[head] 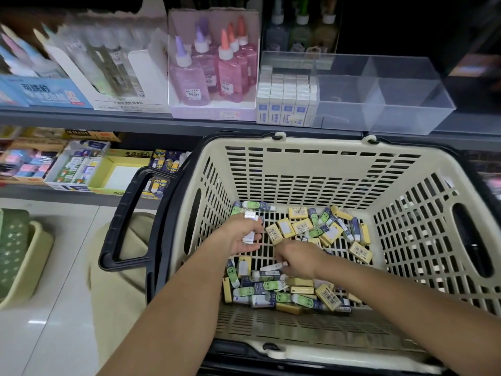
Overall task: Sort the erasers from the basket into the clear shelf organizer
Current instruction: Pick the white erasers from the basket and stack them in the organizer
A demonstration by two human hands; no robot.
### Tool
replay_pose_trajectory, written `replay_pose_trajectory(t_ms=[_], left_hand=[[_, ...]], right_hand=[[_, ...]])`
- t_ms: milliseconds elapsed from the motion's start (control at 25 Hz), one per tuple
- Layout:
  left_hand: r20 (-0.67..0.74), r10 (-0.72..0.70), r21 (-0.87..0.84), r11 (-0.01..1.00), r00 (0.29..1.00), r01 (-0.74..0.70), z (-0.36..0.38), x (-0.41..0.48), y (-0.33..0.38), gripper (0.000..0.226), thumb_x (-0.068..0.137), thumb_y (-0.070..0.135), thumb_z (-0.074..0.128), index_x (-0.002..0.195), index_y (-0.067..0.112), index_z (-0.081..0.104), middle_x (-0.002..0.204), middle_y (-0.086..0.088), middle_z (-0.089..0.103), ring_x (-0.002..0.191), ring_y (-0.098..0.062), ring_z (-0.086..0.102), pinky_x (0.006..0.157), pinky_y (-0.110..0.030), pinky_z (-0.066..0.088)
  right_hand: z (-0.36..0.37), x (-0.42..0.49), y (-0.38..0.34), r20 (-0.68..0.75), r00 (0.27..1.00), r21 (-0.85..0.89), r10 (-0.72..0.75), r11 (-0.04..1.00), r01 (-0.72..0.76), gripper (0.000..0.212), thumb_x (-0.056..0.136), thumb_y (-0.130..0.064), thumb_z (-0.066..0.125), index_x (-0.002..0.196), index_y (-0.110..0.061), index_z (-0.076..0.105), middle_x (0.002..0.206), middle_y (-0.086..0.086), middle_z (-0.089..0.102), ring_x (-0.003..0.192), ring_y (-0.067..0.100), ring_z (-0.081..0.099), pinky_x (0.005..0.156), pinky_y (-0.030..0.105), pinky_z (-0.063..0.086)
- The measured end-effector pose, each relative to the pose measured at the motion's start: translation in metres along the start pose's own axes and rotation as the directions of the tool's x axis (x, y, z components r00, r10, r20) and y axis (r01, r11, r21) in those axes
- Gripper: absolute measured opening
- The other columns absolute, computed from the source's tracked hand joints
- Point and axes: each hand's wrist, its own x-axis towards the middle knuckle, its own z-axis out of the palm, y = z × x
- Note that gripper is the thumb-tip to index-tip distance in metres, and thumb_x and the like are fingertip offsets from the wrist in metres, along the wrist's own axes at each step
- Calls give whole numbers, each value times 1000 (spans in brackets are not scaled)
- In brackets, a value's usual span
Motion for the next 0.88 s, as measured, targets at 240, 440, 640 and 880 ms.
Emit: replay_pose_trajectory(t_ms=[240,440,640,880], left_hand=[[218,-151,259,961,964,92,2,-10,-3,33,71,31,78,86,20,50,93,7,55,93,-13,55,68,-33,54],[144,-77,139,989,987,57,-3,-7,0,42,73,17,77,110,13,58,103,-4,64,93,-17,60,56,-30,54],[-34,40,-89,995,999,-42,-12,1,2,24,78,19,74,97,17,59,106,-6,63,101,-19,58,57,-29,52],[-22,28,-66,997,999,-29,-11,3,4,17,80,21,73,90,18,60,86,-2,63,81,-14,59,55,-29,52]], right_hand=[[-50,-6,8,-122,985,721,123,693,3,10,85,-12,64,93,-15,59,84,-1,63,69,11,62,71,30,54],[-41,-10,4,-131,964,820,230,571,-25,16,88,-16,63,101,-12,54,88,1,63,74,12,63,74,28,56],[17,-4,-25,24,947,-18,-320,947,321,38,91,-35,54,128,-26,52,145,6,33,127,24,37,107,40,35],[26,11,-22,-8,940,-114,-340,935,337,34,91,-34,51,125,-27,50,123,7,45,114,25,42,91,39,45]])
